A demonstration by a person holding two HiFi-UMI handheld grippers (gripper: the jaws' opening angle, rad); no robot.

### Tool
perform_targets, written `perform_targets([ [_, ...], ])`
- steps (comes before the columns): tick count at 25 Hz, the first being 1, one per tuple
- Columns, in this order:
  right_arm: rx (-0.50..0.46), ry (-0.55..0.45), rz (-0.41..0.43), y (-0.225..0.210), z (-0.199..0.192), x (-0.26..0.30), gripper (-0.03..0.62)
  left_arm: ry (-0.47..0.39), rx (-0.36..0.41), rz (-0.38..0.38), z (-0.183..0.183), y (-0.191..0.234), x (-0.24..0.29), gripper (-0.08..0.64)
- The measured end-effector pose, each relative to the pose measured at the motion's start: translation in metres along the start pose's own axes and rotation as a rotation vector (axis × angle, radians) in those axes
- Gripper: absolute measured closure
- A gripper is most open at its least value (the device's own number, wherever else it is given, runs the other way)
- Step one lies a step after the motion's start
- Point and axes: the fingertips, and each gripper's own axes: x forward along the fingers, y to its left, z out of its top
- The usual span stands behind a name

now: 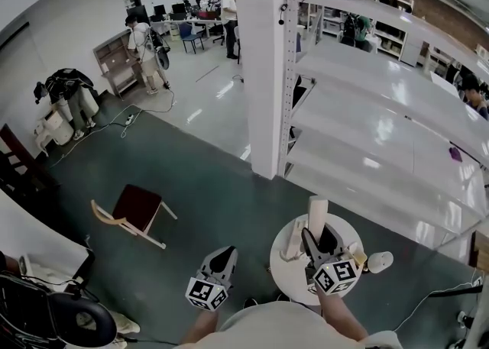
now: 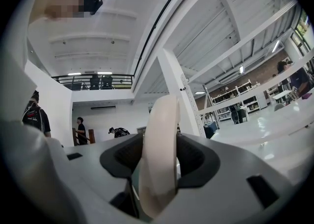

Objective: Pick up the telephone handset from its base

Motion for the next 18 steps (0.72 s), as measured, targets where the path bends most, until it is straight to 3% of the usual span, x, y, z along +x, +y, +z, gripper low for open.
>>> perform_targets([
  [18, 0.016, 0.014, 0.016, 0.000, -0.011, -0.006, 0.379, -0.006, 0.006, 0.021, -0.003, -0.003, -0.007, 0.538],
])
